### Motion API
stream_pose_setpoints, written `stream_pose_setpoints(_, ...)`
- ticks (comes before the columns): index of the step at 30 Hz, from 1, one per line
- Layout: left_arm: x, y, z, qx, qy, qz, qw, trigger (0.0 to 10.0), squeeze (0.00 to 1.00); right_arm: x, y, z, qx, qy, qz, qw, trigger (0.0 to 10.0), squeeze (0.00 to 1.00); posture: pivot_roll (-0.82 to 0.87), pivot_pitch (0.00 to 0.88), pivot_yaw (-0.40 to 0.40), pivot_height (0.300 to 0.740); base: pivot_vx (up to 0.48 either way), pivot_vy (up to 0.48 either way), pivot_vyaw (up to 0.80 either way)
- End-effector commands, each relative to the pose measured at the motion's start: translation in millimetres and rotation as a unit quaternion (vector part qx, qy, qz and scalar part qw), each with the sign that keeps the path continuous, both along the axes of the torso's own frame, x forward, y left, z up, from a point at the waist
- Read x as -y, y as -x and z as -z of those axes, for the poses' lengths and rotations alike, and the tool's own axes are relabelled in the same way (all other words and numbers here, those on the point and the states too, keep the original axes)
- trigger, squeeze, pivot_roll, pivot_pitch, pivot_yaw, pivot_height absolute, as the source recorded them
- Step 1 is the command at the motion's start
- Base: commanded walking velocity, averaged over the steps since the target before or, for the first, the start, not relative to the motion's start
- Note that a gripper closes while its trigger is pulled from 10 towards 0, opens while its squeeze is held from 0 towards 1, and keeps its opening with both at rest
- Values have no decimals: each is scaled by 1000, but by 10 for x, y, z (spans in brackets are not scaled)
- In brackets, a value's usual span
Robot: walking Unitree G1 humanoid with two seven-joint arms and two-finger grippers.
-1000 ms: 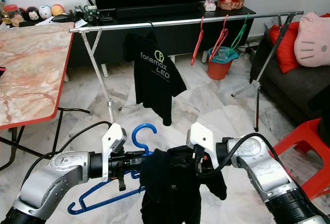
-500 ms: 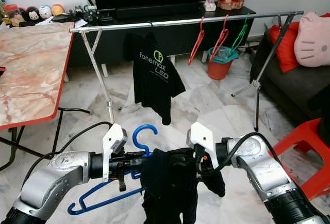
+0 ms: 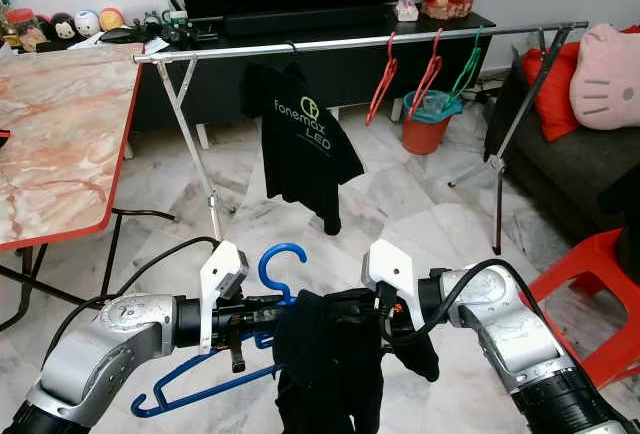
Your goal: Hang hanger
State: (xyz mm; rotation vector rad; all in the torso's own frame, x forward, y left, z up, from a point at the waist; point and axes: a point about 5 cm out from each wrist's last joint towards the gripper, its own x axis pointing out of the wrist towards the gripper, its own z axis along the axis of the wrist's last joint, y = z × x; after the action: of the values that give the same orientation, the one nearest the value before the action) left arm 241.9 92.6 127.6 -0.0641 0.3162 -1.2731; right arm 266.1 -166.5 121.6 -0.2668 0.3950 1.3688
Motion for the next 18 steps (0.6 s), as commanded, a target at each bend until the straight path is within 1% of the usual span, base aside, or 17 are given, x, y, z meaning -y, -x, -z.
stream_pose_setpoints(1, 104, -4, -165, 34, 30, 29, 999, 10000, 0, -98, 40, 53, -14, -2, -25, 1000, 10000, 298, 14, 0, 4, 740, 0, 0, 0)
stream_pose_setpoints(2, 104, -2, -164, 33, 30, 30, 999, 10000, 0, -99, 40, 51, -16, -3, -26, 1000, 10000, 1000, 14, 0, 4, 740, 0, 0, 0)
stream_pose_setpoints(7, 103, 1, -167, 33, 29, 33, 998, 10000, 0, -86, 9, 37, -11, 7, -32, 999, 10000, 1000, 15, 0, 8, 740, 0, 0, 0)
stream_pose_setpoints(8, 104, 2, -168, 33, 30, 34, 998, 10000, 0, -86, 10, 28, -10, 6, -40, 999, 10000, 0, 15, 0, 8, 740, 0, 0, 0)
stream_pose_setpoints(10, 106, 4, -168, 33, 30, 35, 998, 10000, 0, -86, 18, 22, -13, 5, -49, 999, 10000, 0, 15, 0, 8, 740, 0, 0, 0)
stream_pose_setpoints(18, 106, 4, -168, 33, 30, 35, 998, 10000, 0, -86, 18, 22, -13, 5, -49, 999, 10000, 0, 15, 0, 8, 740, 0, 0, 0)
